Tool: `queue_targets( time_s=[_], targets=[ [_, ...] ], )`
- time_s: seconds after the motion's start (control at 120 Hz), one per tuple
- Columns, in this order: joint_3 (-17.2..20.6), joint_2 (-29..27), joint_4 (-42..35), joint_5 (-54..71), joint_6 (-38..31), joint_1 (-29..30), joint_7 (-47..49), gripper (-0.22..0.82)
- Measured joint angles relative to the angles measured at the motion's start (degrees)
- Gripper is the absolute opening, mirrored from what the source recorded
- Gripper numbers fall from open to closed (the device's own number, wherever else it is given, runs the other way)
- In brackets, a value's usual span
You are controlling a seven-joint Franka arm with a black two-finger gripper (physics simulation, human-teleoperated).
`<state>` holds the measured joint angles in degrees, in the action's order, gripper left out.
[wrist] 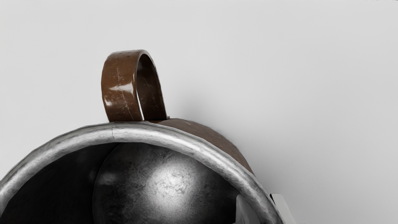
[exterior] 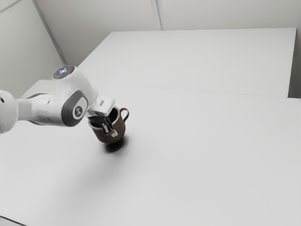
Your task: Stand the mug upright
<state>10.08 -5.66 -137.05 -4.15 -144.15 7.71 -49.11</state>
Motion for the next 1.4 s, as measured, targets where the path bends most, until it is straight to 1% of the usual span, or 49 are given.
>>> queue_targets(
  time_s=[0.242, 0.433, 0.508, 0.658, 0.892, 0.975, 1.075, 1.133, 1.208, 1.3, 1.4],
  targets=[
    [0.43, 1.07, -2.81, 2.16, -3.34, -0.31, 5.61, -0.17],
    [0.46, 1.54, -3.98, 2.35, -4.68, -0.83, 8.83, -0.16],
    [0.49, 1.55, -4.03, 2.25, -4.84, -0.86, 9.64, -0.11],
    [0.72, 1.46, -3.96, 1.98, -4.91, -0.92, 10.78, 0.03],
    [0.88, 0.96, -3.92, 1.89, -4.70, -0.83, 12.08, 0.34],
    [1.56, -0.68, -3.83, 1.87, -4.37, -0.66, 12.47, 0.43],
    [2.86, -3.91, -2.81, 1.51, -3.31, -0.67, 13.16, 0.49],
    [3.12, -4.57, 0.80, 1.06, -1.56, -0.42, 13.63, 0.52],
    [2.66, -2.82, 10.59, -0.30, 4.37, 0.45, 14.26, 0.54],
    [0.83, 2.39, 24.79, -1.57, 15.11, 0.82, 15.50, 0.57],
    [-2.61, 10.42, 38.97, -1.21, 26.56, -0.87, 17.51, 0.58]
  ],
)
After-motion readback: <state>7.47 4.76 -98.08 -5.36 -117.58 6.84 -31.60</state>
